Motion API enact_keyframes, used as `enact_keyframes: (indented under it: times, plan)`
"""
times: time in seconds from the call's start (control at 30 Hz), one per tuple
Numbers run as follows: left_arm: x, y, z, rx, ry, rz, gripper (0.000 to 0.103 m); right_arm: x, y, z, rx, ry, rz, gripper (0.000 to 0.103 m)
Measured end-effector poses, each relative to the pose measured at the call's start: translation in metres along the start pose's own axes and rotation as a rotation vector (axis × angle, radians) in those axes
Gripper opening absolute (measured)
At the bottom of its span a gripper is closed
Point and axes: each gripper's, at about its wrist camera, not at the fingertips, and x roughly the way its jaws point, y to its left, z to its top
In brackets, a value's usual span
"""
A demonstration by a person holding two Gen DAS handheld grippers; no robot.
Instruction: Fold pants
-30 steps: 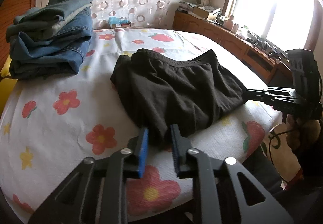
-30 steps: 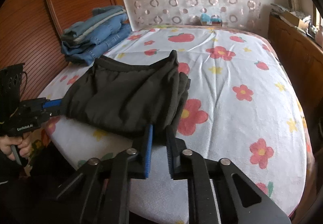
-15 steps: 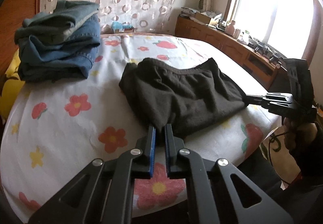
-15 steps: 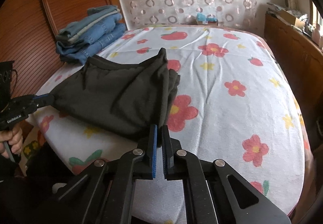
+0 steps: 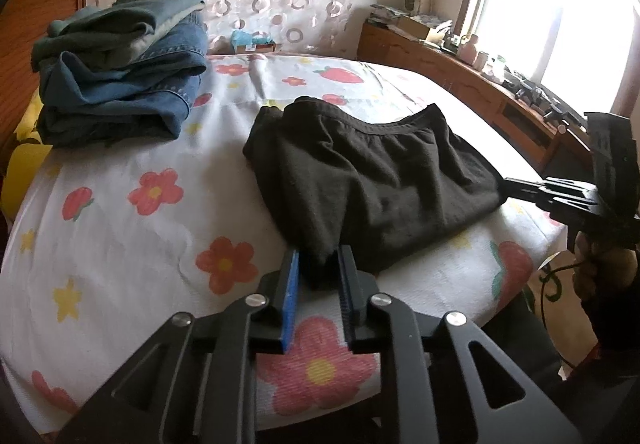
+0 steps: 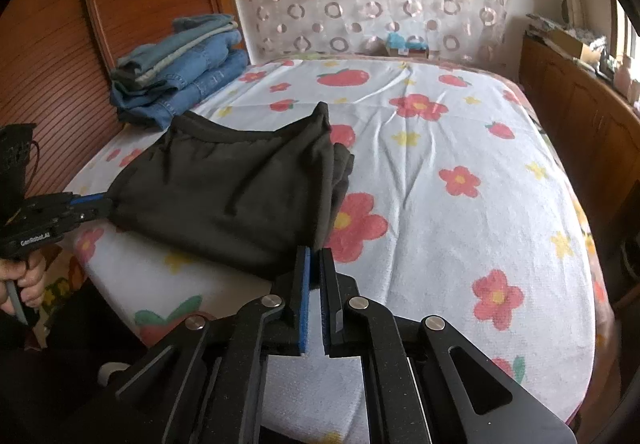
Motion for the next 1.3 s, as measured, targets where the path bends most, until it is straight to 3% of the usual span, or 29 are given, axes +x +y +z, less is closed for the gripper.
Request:
enact_keyframes:
  times: [0.2,0.67,1.13,1.3]
  plan:
    - [-0.001,-0.002,0.001,0.006,0.005,0.019,0.025,-0.008,0.005,0.003,-0.008,-0.023,-0.022,0.007]
    - [-0.005,-0.006,0.005,0.006,-0.005,0.057,0.027,-0.004,0.015,0.016,-0.002,-0.017,-0.05,0.053]
    - [0.005,-0.003,0.03,0.012,-0.021,0.058,0.027,0.018,0.017,0.031,0.037,0.009,-0.076,0.068]
    - [0.017,-0.002,0.047,0.014,-0.022,0.068,0.027,0.022,0.017,0.043,0.018,0.01,-0.085,0.068]
